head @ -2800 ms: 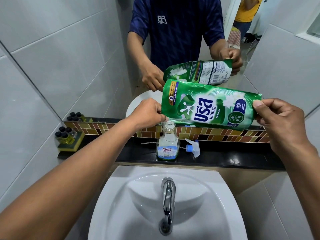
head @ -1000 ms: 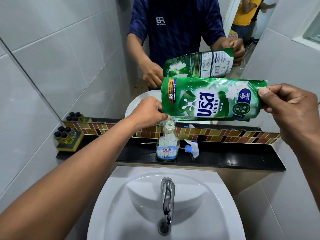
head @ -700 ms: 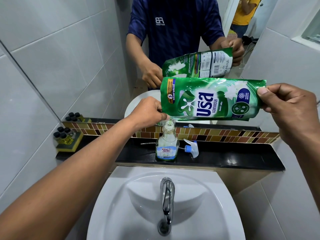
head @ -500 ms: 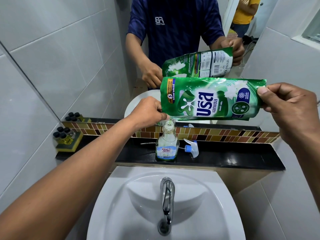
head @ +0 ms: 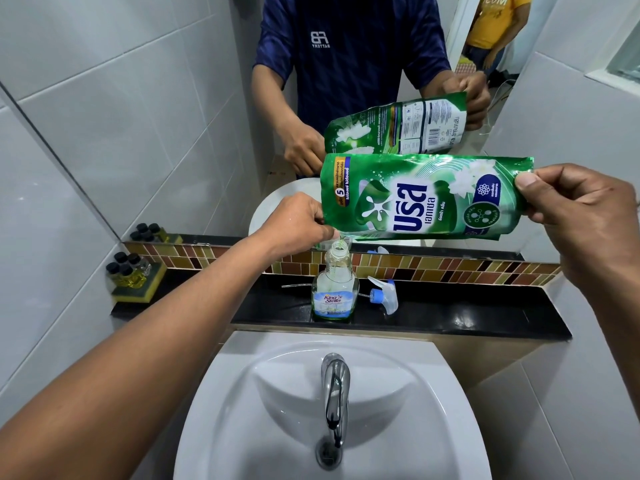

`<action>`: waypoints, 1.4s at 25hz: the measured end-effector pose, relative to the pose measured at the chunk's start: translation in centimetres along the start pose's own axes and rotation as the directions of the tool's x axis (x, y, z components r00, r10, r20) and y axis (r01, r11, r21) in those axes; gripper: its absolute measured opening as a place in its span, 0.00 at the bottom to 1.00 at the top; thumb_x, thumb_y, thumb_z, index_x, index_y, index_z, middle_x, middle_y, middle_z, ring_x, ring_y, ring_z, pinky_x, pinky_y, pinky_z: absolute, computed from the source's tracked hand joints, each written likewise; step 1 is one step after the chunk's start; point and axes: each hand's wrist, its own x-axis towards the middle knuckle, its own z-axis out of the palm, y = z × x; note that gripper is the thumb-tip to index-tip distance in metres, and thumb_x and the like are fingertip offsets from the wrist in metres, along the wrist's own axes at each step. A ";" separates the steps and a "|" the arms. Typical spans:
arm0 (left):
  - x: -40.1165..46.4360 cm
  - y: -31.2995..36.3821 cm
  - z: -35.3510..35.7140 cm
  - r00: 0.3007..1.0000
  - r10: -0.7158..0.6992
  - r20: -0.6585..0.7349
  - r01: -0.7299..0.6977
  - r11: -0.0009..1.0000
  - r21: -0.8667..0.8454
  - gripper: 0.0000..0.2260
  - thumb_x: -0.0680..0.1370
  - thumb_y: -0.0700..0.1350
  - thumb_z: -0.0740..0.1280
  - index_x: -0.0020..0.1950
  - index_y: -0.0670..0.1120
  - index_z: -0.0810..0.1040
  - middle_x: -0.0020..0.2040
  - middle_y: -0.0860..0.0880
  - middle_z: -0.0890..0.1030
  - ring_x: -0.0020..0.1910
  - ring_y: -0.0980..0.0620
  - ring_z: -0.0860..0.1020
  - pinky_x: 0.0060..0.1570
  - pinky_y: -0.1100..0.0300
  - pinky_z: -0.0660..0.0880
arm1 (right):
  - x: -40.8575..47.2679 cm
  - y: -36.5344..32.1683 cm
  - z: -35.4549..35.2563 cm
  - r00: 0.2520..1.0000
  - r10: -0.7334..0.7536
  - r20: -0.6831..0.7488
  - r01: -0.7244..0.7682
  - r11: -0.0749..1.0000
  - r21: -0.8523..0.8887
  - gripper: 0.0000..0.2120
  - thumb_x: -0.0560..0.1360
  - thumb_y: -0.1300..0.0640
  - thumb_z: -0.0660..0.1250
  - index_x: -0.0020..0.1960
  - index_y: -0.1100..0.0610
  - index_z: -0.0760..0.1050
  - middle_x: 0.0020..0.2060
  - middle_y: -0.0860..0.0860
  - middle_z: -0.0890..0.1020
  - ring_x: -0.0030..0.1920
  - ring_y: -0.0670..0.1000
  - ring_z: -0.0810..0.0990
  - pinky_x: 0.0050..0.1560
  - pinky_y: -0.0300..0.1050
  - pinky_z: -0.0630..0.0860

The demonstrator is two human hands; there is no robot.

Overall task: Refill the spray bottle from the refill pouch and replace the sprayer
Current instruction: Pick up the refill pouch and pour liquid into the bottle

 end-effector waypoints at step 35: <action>1.8 9.7 1.0 0.991 0.115 0.067 -0.132 0.924 0.360 0.06 0.76 0.44 0.77 0.40 0.44 0.88 0.35 0.51 0.86 0.37 0.49 0.81 0.41 0.54 0.78 | -8.0 16.1 0.8 0.490 0.861 0.138 -0.793 0.374 0.481 0.06 0.84 0.63 0.63 0.52 0.60 0.79 0.35 0.56 0.82 0.36 0.53 0.80 0.42 0.50 0.80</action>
